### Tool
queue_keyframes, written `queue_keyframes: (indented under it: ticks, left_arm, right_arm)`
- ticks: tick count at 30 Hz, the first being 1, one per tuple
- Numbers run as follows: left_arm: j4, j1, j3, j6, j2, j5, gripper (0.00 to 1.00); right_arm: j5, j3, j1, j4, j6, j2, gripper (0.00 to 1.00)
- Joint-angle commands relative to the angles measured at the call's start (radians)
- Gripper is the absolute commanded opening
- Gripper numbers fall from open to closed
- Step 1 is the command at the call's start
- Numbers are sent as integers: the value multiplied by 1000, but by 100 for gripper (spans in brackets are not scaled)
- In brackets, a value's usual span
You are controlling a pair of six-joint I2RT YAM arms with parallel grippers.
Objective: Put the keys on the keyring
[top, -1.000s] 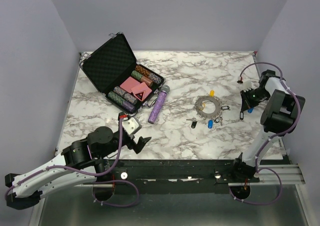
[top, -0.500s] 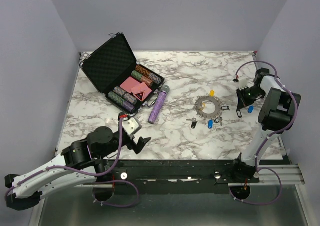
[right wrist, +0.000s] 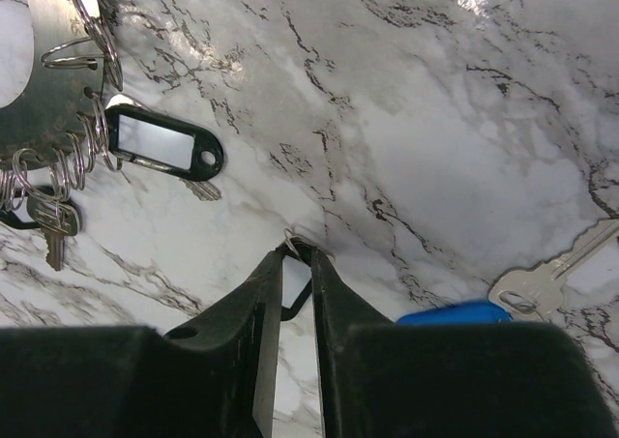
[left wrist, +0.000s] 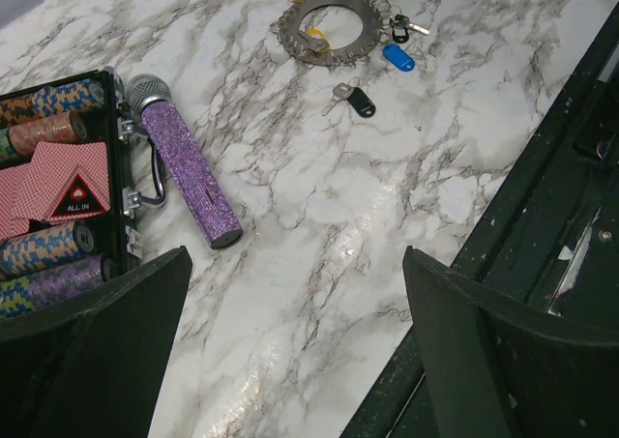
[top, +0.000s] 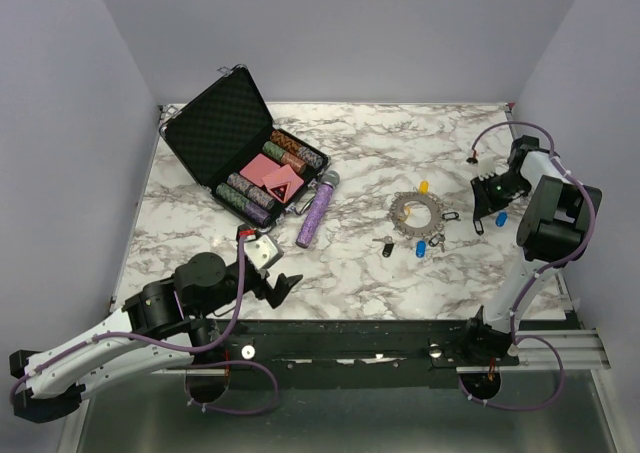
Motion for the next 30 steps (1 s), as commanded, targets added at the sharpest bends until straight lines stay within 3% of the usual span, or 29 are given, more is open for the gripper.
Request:
queue_keyframes:
  ticks: [1,15,30]
  left_arm:
    - [-10,8,-7,4,-6,26,99]
    - [-9,13,-7,1,-15,34,99]
    - [31,101,-22,-16,-23,127,99]
  right_arm:
    - [3,43,2,-2,3,-31,27]
    - [-53,78,3,-54,-7,-87,32]
    - [-541,-55,54,-272,-334,-266,39]
